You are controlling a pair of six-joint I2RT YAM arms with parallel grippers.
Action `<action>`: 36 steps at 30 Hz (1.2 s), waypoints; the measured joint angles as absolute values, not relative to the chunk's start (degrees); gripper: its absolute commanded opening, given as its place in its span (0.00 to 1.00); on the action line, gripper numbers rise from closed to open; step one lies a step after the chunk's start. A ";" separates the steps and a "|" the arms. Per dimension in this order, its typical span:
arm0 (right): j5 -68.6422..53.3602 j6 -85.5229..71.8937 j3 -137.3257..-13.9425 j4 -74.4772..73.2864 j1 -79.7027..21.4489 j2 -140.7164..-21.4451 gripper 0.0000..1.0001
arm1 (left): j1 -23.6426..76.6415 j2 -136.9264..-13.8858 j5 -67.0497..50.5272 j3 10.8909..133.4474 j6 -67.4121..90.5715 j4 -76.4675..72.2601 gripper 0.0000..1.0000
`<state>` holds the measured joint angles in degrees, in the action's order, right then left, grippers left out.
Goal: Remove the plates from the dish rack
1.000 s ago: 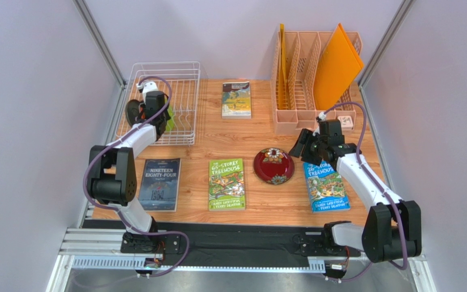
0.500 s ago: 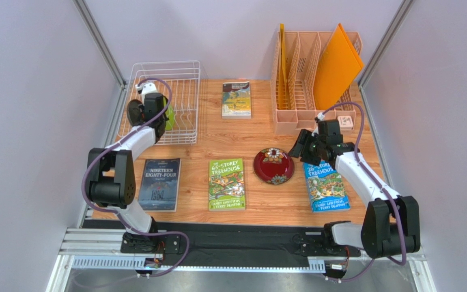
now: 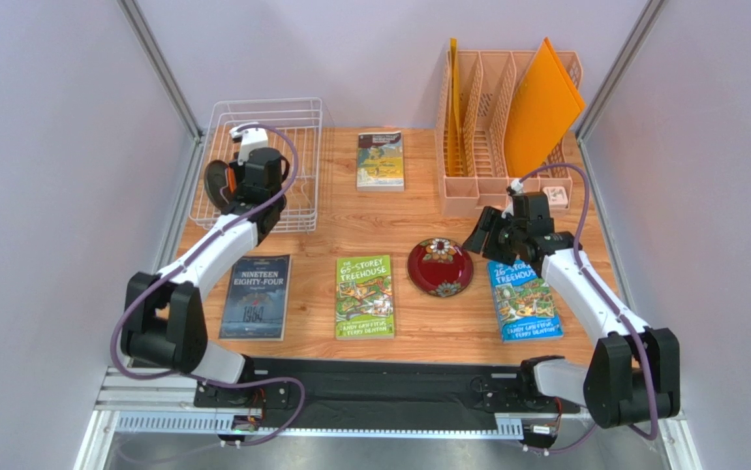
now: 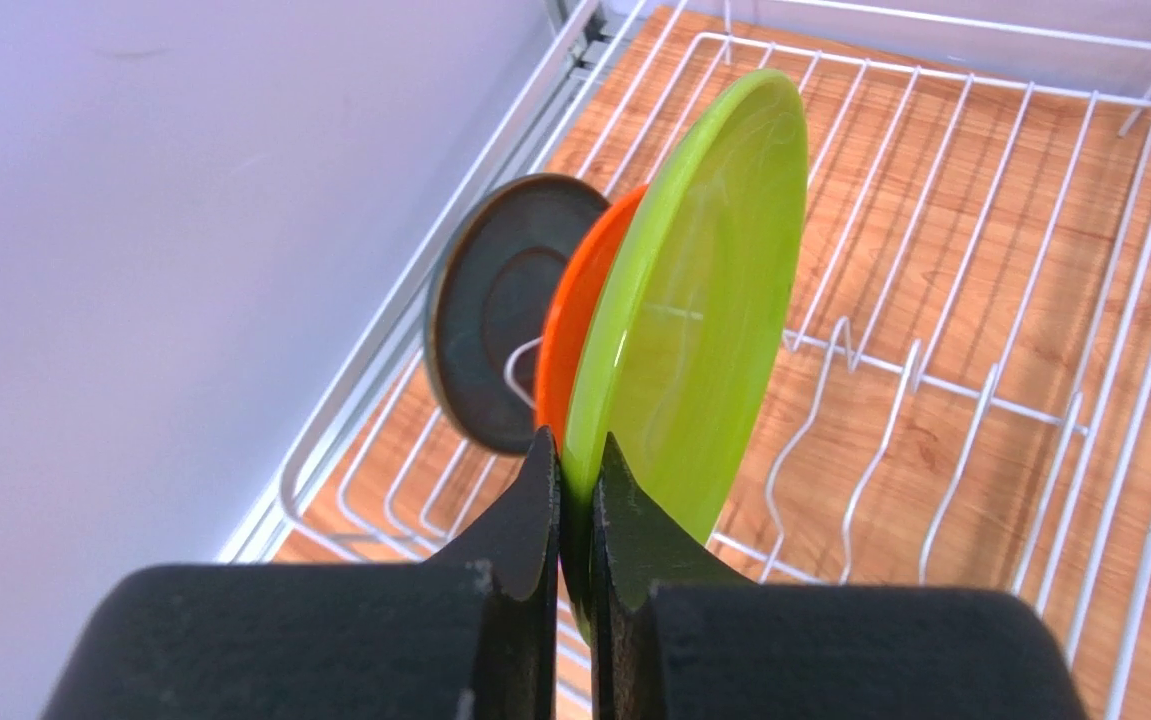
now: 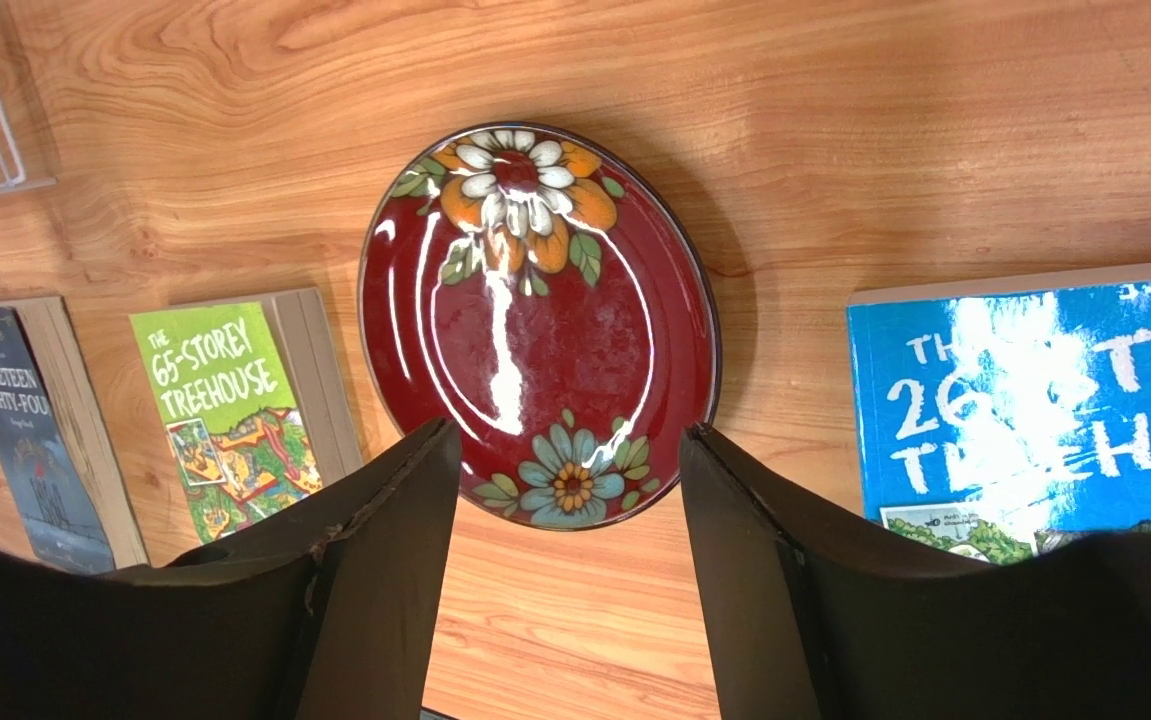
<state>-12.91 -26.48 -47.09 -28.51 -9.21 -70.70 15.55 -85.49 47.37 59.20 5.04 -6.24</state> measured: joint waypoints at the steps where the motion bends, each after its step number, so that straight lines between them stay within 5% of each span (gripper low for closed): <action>1: -12.93 -26.48 -47.09 -28.56 -9.26 -69.93 0.61 | 15.55 -84.14 47.27 59.00 5.65 -4.84 0.00; 11: -16.53 -26.57 -47.09 -27.18 -11.64 -67.02 0.62 | 15.29 -62.65 24.27 54.76 19.84 7.97 0.00; 20: -21.50 -28.38 -47.09 -19.75 -18.39 -66.65 0.62 | 15.46 -61.12 -0.91 47.77 31.59 7.81 0.00; 36: -23.40 -31.79 -47.24 -11.60 -24.91 -70.81 0.62 | 15.49 -61.84 -14.33 41.95 42.54 -1.76 0.00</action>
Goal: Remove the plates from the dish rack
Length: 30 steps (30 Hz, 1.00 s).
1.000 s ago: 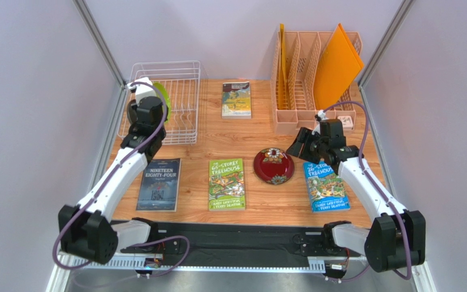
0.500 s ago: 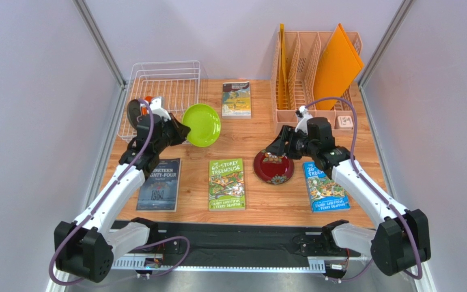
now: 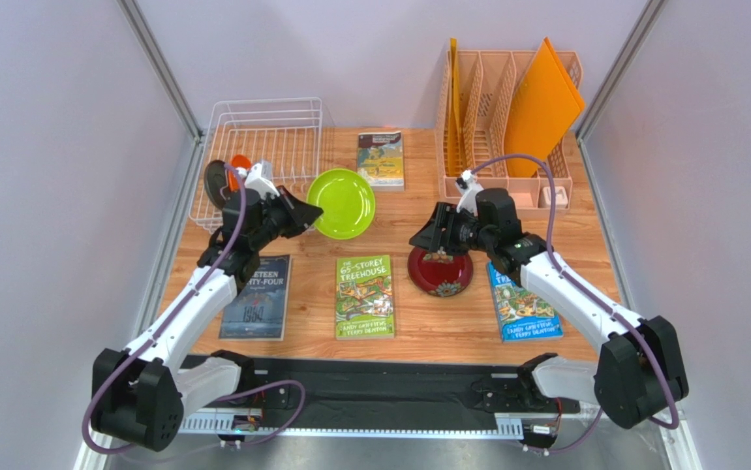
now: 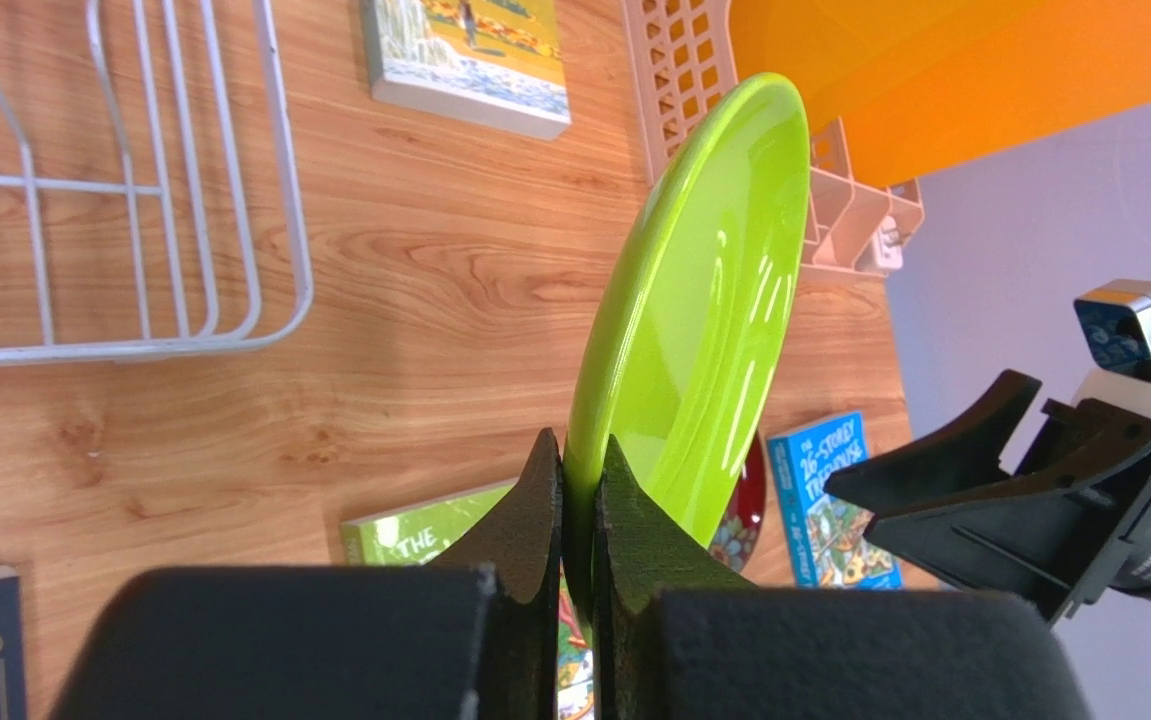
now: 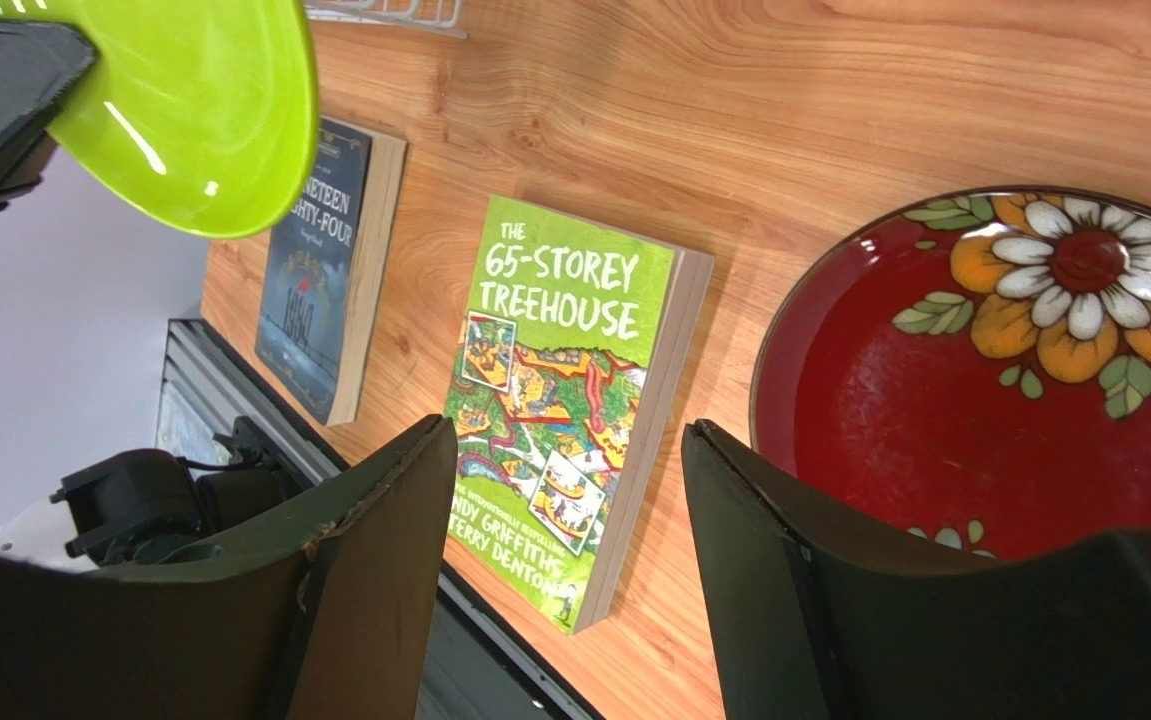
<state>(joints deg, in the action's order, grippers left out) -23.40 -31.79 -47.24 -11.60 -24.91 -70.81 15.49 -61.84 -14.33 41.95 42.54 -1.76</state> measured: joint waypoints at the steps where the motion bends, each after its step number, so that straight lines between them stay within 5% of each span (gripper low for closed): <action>1: -23.64 -31.92 -47.24 -11.11 -25.10 -70.96 0.62 | 15.55 -62.17 -14.72 41.69 43.05 -2.37 0.00; 18: -29.04 -34.83 -50.85 1.26 -27.64 -82.48 0.60 | 23.53 -64.79 -15.09 38.50 47.13 -7.09 0.00; 21: -29.95 -35.22 -51.55 3.38 -27.81 -84.90 0.47 | 24.82 -65.67 -14.92 38.50 47.46 -7.84 0.00; 22: -30.15 -35.27 -51.62 3.86 -27.86 -85.43 0.27 | 25.21 -66.00 -14.94 38.48 47.51 -8.05 0.00; 24: -30.89 -35.46 -51.81 4.84 -27.94 -86.61 0.15 | 25.78 -66.41 -14.87 38.26 47.48 -8.56 0.00; 25: -31.33 -35.73 -51.99 5.08 -27.97 -86.89 0.00 | 25.91 -66.67 -14.44 38.04 47.40 -8.54 0.00; 26: -31.66 -36.51 -51.99 5.32 -27.88 -87.05 0.00 | 25.74 -66.81 -14.44 37.54 47.53 -8.80 0.00; 28: -32.69 -36.91 -51.99 5.63 -27.27 -86.94 0.00 | 25.36 -66.83 -14.55 36.95 47.83 -8.88 0.26; 30: -32.91 -36.80 -51.99 5.85 -27.07 -86.63 0.00 | 25.36 -66.83 -14.31 36.77 47.59 -8.84 0.63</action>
<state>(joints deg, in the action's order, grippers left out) -32.91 -36.80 -51.99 5.85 -27.07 -86.63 25.36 -66.83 -14.31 36.77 47.59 -8.84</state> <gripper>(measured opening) 0.038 0.181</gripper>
